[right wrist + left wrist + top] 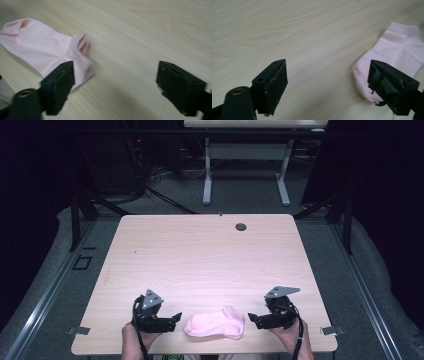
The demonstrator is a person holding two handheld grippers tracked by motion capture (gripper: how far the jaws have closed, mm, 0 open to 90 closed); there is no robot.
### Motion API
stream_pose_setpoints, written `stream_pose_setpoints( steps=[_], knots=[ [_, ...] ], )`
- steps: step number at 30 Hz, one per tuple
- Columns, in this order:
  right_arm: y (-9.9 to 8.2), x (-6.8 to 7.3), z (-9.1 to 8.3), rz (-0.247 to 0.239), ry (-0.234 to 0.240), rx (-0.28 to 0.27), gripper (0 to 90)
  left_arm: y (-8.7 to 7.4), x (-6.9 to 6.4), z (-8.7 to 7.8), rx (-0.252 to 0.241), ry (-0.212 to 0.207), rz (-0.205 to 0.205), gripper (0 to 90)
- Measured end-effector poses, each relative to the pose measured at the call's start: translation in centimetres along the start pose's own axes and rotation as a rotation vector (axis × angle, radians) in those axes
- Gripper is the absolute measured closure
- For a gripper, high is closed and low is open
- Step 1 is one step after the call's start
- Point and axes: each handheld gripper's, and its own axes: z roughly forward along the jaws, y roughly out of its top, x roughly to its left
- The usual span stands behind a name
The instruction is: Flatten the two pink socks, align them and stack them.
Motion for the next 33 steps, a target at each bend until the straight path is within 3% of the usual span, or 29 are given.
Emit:
stream_pose_setpoints(
  steps=[1,3,4,9,13,16,19,20,24,27,33],
  knots=[
    [-0.4,-0.9,-0.6,0.012,-0.047,-0.01,7.8,-0.1,0.5,-0.2,0.003,0.013,-0.005,14.2],
    [-0.6,-1.3,-0.9,0.024,-0.056,-0.017,3.6,-0.5,1.9,-0.6,0.004,0.051,-0.032,13.0],
    [-1.1,-2.2,-1.1,0.052,-0.101,-0.015,0.2,-1.1,3.3,-0.7,0.006,0.099,-0.055,11.7],
    [-2.5,-4.4,-1.1,0.093,-0.182,-0.002,0.0,-2.5,5.6,-0.1,0.043,0.163,-0.108,5.1],
    [-4.5,-7.4,-0.3,0.131,-0.249,0.007,0.0,-4.6,7.9,1.6,0.086,0.261,-0.123,2.2],
    [-5.2,-8.5,-0.1,0.144,-0.266,0.013,0.0,-5.1,8.6,2.1,0.083,0.272,-0.134,2.1],
    [-6.0,-9.5,0.5,0.155,-0.295,0.027,0.0,-5.4,9.4,2.7,0.088,0.255,-0.172,0.3],
    [-6.4,-10.0,0.8,0.172,-0.284,-0.002,0.5,-5.4,9.6,3.2,0.08,0.254,-0.172,0.1],
    [-6.6,-10.4,0.9,0.171,-0.292,-0.035,0.0,-5.4,9.9,3.7,0.04,0.257,-0.179,0.0],
    [-7.1,-10.6,0.9,0.159,-0.281,-0.074,0.0,-5.4,10.0,3.7,0.039,0.258,-0.182,0.0],
    [-7.2,-10.6,0.9,0.153,-0.283,-0.079,0.0,-5.4,10.0,3.7,0.041,0.252,-0.174,0.0]
  ],
)
